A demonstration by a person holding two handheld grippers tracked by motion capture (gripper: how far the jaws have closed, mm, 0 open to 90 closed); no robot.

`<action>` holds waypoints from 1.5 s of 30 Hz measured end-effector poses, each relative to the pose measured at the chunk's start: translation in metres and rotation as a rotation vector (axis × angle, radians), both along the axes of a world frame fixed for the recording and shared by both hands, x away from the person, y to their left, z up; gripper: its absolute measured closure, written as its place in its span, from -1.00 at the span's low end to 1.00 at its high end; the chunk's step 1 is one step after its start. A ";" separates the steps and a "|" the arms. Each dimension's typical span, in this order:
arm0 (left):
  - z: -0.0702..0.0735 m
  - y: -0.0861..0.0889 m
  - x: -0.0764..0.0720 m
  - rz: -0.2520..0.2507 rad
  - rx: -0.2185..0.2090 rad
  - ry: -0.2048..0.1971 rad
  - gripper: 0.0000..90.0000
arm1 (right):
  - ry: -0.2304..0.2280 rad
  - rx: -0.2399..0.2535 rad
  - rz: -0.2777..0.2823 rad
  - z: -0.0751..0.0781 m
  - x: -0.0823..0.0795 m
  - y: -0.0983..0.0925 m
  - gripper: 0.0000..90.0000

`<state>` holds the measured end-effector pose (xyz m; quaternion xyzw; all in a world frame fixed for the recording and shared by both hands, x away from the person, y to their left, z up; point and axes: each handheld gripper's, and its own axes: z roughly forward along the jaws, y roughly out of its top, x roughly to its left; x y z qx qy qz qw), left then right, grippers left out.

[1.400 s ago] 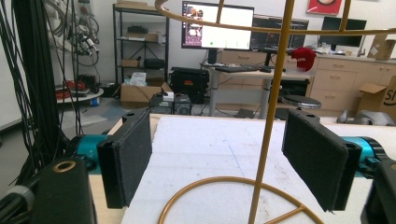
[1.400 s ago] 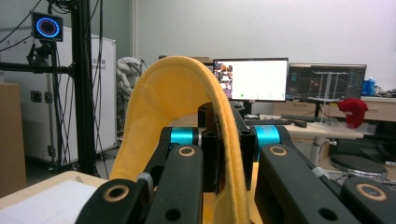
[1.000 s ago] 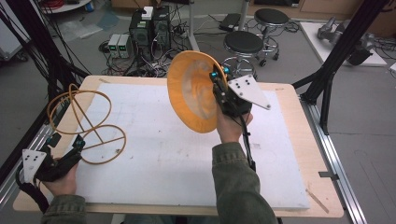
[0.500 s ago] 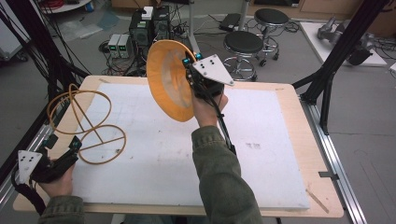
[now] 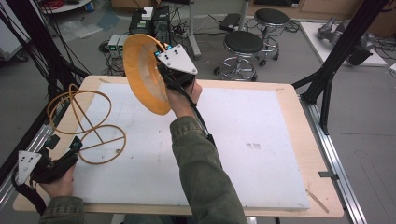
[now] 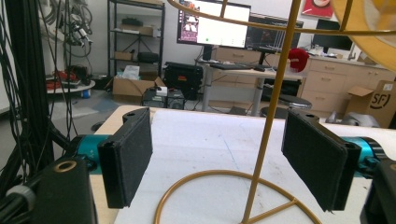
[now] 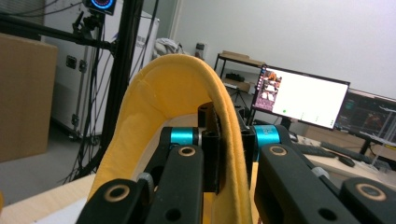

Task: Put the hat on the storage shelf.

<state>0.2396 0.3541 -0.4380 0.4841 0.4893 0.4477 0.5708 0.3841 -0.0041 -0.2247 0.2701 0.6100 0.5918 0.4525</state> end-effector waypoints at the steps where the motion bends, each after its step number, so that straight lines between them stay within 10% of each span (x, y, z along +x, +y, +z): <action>1: 0.000 0.000 0.000 -0.002 -0.006 -0.001 -0.45 | -0.002 0.003 0.007 0.001 0.001 0.004 0.90; 32: -0.001 0.007 -0.005 0.010 -0.068 -0.003 -0.42 | 0.023 0.066 0.318 0.006 -0.015 0.116 0.90; 45: -0.001 0.008 -0.006 0.015 -0.068 -0.005 -0.42 | -0.003 -0.056 0.439 -0.005 -0.049 0.161 0.89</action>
